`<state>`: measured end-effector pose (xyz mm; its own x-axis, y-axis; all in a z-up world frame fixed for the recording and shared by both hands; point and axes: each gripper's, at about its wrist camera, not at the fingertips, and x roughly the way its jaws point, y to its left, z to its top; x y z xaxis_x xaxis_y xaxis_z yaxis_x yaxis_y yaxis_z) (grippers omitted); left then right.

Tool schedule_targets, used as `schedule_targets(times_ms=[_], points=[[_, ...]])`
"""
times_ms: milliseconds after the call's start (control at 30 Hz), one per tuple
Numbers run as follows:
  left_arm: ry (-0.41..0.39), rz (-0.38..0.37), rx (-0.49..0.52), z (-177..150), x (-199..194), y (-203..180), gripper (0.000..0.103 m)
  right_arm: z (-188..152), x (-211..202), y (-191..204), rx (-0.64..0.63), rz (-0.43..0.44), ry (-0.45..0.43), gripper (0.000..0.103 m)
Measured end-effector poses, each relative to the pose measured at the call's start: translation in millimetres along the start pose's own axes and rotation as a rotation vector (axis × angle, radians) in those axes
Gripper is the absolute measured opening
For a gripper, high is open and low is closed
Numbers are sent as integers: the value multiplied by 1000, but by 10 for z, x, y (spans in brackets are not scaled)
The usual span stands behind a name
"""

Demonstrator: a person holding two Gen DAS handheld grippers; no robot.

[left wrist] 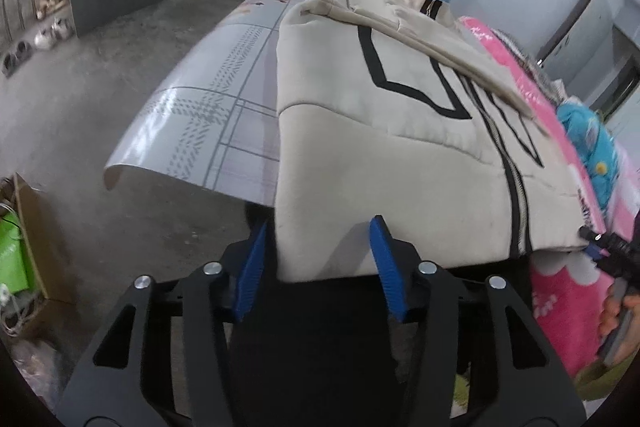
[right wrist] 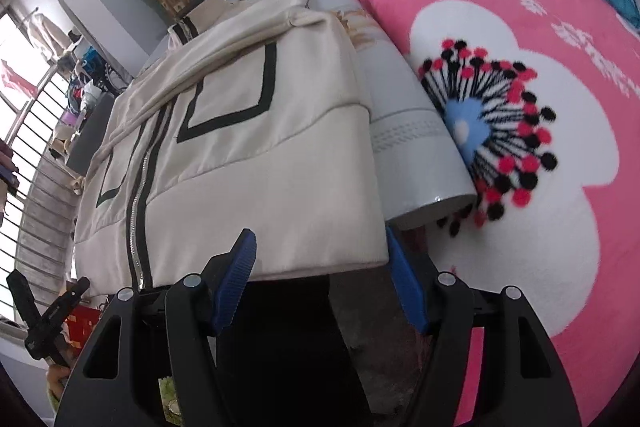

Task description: Fold large clothes

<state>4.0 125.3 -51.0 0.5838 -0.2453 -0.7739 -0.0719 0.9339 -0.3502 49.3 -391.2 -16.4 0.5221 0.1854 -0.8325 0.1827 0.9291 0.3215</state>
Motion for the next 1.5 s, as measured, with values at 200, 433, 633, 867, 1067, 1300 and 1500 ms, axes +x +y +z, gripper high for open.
schedule_targets(times_ms=[200,433,633,867,1067,1300,1500], points=[[-10,-4,6,-13,-1,-45,33,13,81,-118,66,30,3,45],[-34,56,88,-11,-149,-150,6,-39,-4,-192,98,54,-10,6],[-91,126,202,-67,-339,-340,5,-66,-188,-71,40,54,-57,5],[-64,118,233,-177,-642,-330,5,-139,-510,-16,-5,66,-74,5],[-33,96,224,-280,-795,-280,5,-324,-568,-108,6,60,-43,5],[-174,63,272,340,-923,-495,5,165,-742,206,-73,116,-201,5],[-203,100,228,947,-550,-507,5,711,-532,319,-55,149,-281,5]])
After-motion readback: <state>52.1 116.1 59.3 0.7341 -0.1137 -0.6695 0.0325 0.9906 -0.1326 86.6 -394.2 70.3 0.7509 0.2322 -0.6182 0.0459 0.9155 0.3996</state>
